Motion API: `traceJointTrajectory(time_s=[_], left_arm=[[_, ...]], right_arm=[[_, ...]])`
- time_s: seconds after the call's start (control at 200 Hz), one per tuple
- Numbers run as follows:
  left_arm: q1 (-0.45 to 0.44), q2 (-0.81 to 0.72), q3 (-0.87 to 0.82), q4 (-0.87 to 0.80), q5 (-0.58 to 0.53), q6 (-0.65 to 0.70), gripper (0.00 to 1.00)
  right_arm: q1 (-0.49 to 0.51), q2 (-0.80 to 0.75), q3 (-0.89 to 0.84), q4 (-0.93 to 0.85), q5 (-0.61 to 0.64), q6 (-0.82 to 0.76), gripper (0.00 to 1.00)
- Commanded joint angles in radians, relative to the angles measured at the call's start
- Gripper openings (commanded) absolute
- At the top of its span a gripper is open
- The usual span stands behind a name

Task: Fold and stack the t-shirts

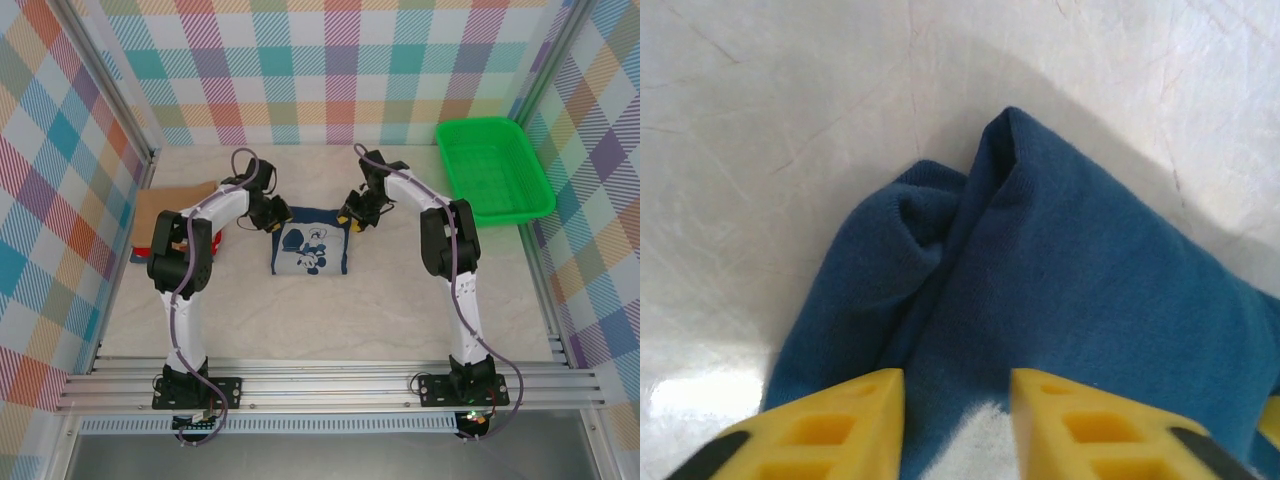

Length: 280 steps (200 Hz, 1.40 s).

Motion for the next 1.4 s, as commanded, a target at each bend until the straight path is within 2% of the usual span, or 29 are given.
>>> traceJointTrajectory(time_s=[0.0, 0.145, 0.265, 0.61, 0.78, 0.88, 0.995, 1.025, 1.05, 1.12, 1.165, 1.285, 1.335, 1.395], left_arm=[[-0.014, 0.024, 0.036, 0.000, 0.015, 0.023, 0.21], [-0.014, 0.019, 0.049, -0.010, -0.007, 0.034, 0.01], [-0.016, -0.035, 0.038, -0.024, -0.054, 0.043, 0.00], [-0.017, -0.277, -0.130, -0.023, -0.170, -0.006, 0.00], [-0.014, -0.241, -0.154, -0.036, -0.183, -0.002, 0.00], [-0.007, -0.170, -0.126, -0.039, -0.174, 0.004, 0.00], [0.002, -0.113, -0.060, -0.090, -0.226, 0.025, 0.09], [0.006, -0.117, -0.051, -0.100, -0.243, 0.027, 0.17], [0.009, -0.122, -0.041, -0.113, -0.262, 0.025, 0.29], [0.014, -0.156, -0.031, -0.152, -0.313, 0.022, 0.53], [0.015, -0.195, -0.053, -0.148, -0.325, 0.021, 0.62], [0.017, -0.281, -0.199, -0.033, -0.182, 0.026, 0.64], [0.018, -0.284, -0.248, -0.007, -0.127, 0.040, 0.63], [0.027, -0.273, -0.301, 0.041, -0.067, 0.053, 0.61]], right_arm=[[0.002, 0.023, 0.038, 0.007, -0.027, 0.012, 0.26], [0.006, 0.023, 0.063, 0.008, -0.027, 0.011, 0.08], [0.009, 0.024, 0.104, -0.005, -0.031, 0.002, 0.00], [0.026, 0.040, 0.188, -0.052, -0.055, -0.007, 0.00], [0.026, 0.124, 0.243, -0.076, -0.069, -0.001, 0.00], [0.026, 0.177, 0.294, -0.111, -0.057, -0.008, 0.01], [0.026, 0.191, 0.318, -0.124, -0.042, -0.019, 0.21], [0.026, 0.183, 0.320, -0.128, -0.038, -0.024, 0.27], [0.025, 0.173, 0.320, -0.130, -0.035, -0.030, 0.31], [0.026, 0.133, 0.309, -0.133, -0.008, -0.047, 0.45], [0.023, 0.102, 0.293, -0.134, 0.013, -0.055, 0.51], [0.021, 0.017, 0.212, -0.111, 0.036, -0.066, 0.59], [0.022, -0.008, 0.170, -0.094, 0.020, -0.059, 0.59], [0.031, -0.022, 0.144, -0.099, 0.009, -0.052, 0.54]])
